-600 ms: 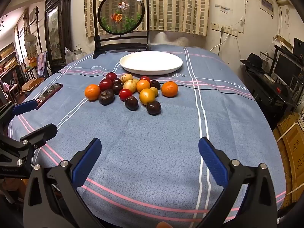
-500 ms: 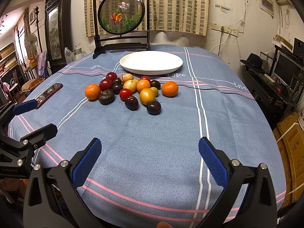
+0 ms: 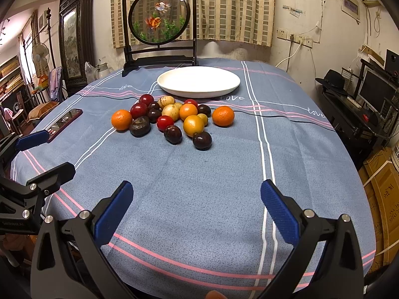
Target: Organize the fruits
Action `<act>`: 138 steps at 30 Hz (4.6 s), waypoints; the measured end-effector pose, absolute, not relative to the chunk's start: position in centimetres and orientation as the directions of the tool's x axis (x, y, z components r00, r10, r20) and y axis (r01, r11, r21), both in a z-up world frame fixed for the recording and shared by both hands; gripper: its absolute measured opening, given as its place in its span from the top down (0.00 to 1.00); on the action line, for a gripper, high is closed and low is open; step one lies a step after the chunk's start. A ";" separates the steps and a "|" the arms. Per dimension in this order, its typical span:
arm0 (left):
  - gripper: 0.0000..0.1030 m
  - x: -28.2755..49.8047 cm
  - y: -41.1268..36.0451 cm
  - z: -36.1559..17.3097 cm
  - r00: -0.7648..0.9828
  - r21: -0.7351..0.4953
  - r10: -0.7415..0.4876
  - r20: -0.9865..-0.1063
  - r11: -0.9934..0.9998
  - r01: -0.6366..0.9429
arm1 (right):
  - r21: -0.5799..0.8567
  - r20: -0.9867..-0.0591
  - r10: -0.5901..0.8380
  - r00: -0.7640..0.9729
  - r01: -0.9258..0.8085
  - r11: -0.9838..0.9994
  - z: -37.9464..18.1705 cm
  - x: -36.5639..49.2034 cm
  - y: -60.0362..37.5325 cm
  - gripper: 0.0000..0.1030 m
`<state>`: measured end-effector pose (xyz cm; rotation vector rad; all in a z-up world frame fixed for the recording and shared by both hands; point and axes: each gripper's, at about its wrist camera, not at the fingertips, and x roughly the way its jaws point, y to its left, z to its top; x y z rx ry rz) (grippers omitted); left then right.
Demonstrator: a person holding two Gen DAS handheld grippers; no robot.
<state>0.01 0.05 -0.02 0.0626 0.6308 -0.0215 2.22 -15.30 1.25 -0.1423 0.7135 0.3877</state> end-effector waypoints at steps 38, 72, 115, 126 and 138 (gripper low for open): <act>0.02 2.8 3.1 -2.0 0.765 -0.010 -0.004 -0.644 1.000 -0.003 | 0.209 -0.644 0.454 0.615 -0.430 0.878 -1.1 5.0 -15.8 0.01; 0.43 17.4 8.9 -5.4 0.602 -0.089 -0.178 -0.778 0.981 0.174 | 0.071 -0.828 0.333 0.451 -0.505 0.860 -4.1 17.3 -11.8 0.58; 0.55 35.9 6.6 -1.6 0.596 -0.210 -0.199 -0.778 0.976 0.052 | 0.144 -0.770 0.347 0.535 -0.385 0.912 -1.3 35.2 -6.8 0.67; 0.53 38.2 6.5 -3.3 0.545 -0.200 -0.181 -0.818 0.980 0.026 | 0.093 -0.811 0.312 0.495 -0.416 0.904 -2.7 36.4 -5.3 0.56; 0.25 23.9 8.2 1.0 0.701 -0.217 -0.179 -0.690 0.975 0.036 | 0.179 -0.709 0.412 0.573 -0.419 0.890 0.7 28.0 -10.5 0.55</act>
